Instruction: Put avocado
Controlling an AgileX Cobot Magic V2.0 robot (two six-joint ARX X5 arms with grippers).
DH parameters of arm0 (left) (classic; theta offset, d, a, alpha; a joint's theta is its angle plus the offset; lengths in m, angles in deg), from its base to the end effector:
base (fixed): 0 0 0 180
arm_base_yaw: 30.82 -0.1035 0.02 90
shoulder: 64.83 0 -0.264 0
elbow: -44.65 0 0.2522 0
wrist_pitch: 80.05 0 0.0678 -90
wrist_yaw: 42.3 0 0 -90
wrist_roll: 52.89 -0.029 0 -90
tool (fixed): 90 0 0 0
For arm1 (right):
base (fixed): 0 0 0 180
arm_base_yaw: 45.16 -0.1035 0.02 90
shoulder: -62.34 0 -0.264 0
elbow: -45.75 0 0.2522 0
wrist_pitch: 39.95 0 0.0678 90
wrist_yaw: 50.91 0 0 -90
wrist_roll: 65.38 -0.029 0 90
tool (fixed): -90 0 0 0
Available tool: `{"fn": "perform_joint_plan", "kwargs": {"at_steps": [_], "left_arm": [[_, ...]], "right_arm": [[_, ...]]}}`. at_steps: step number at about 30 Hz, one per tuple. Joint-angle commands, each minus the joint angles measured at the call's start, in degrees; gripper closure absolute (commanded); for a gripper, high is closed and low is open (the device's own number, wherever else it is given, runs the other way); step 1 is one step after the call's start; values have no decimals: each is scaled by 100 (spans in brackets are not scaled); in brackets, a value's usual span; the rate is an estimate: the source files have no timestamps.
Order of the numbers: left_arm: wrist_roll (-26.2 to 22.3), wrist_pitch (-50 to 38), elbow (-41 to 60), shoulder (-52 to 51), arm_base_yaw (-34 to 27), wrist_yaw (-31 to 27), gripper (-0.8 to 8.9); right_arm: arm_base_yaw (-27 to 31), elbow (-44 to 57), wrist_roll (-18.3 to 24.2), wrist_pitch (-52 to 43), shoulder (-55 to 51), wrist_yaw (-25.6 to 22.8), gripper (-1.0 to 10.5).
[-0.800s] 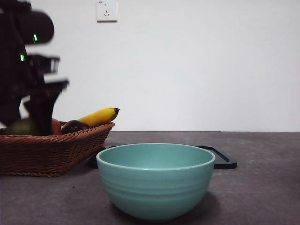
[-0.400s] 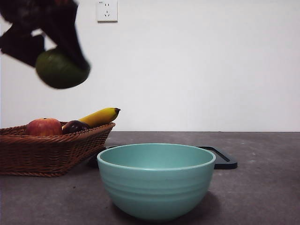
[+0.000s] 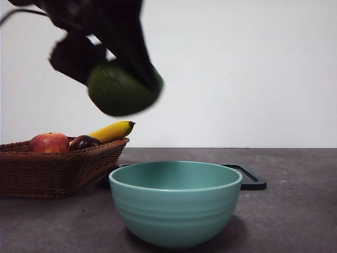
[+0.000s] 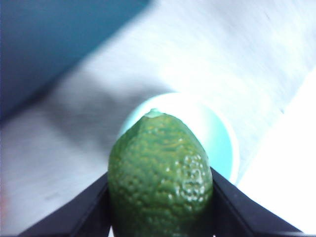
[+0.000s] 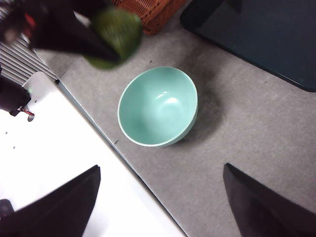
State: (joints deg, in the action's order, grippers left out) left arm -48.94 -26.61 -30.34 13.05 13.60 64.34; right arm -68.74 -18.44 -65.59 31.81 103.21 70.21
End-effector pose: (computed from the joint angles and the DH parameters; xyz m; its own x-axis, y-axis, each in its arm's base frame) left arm 0.1866 -0.1945 0.2693 0.1790 -0.5763 -0.7974 0.7412 0.6120 -0.2759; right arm 0.0979 0.0591 0.3068 0.3138 0.7009 -0.6406 -0.6542 0.6485 0.3892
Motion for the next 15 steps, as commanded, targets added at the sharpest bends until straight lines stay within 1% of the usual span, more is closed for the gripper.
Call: {"fn": "perform_joint_plan", "kwargs": {"at_steps": [1, 3, 8, 13, 15], "left_arm": [[15, -208, -107, 404, 280, -50, 632], [-9, -289, -107, 619, 413, -114, 632], [-55, -525, -107, 1134, 691, -629, 632], [-98, -723, -107, 1512, 883, -925, 632], [-138, -844, -107, 1600, 957, -955, 632]], "right_arm": [[-28, -109, 22, -52, 26, -9, 548], [-31, -109, 20, -52, 26, -9, 548], [-28, -109, 20, -52, 28, -9, 548], [-31, -109, 22, -55, 28, -7, 548], [-31, -109, 22, -55, 28, -9, 548]]}}
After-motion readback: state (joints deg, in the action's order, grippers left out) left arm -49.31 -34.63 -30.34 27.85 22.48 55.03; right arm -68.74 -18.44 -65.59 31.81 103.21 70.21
